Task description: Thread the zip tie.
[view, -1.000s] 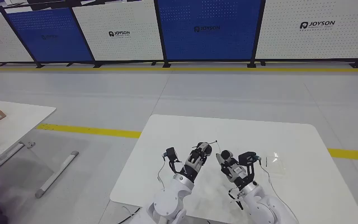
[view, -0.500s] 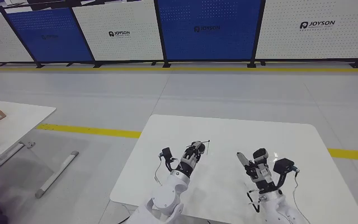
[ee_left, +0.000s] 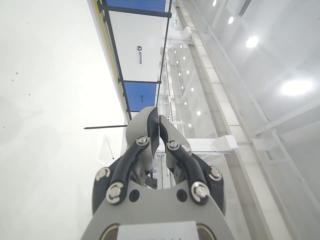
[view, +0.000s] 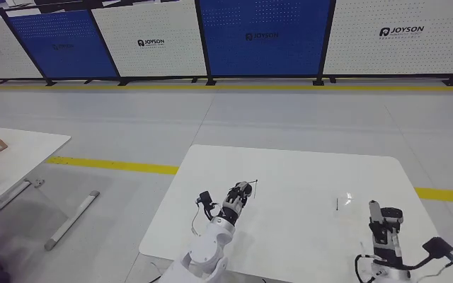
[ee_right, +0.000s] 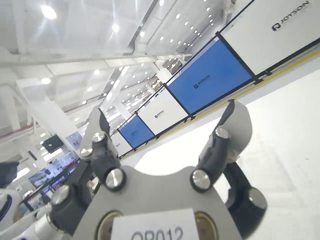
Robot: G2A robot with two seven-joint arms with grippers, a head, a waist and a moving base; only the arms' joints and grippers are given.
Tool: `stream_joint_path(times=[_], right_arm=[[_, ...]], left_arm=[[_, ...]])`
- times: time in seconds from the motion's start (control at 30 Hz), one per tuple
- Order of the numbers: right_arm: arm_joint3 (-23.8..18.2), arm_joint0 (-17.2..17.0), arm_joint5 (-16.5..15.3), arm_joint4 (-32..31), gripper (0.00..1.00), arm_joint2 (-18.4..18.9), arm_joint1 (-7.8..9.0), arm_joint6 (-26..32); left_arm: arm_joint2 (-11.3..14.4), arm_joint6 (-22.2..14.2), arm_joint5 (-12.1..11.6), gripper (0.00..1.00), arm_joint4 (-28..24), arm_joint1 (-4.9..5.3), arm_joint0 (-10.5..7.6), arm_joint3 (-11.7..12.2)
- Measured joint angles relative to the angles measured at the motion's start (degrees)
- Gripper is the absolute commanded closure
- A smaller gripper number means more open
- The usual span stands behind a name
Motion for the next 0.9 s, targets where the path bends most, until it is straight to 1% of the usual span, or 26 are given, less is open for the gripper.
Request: stream_joint_path(times=[0.03,0.1,0.9], right_arm=[[0.3,-0.2,0.0,1.8,0.0,0.3,0.02,0.5],[0.4,-0.2,0.0,3.0,0.0,0.4,0.02,0.9],[0.4,-0.2,0.0,2.5,0.0,0.4,0.01,0.9]], left_arm=[[0.0,-0.1,0.1,1.0,0.4,0.03,0.08,-0.1],[0.1,-0.5,0.2,1.0,0.9,0.07,0.18,-0.1],[0.1,-0.5,0.3,1.0,0.9,0.07,0.19,-0.1]])
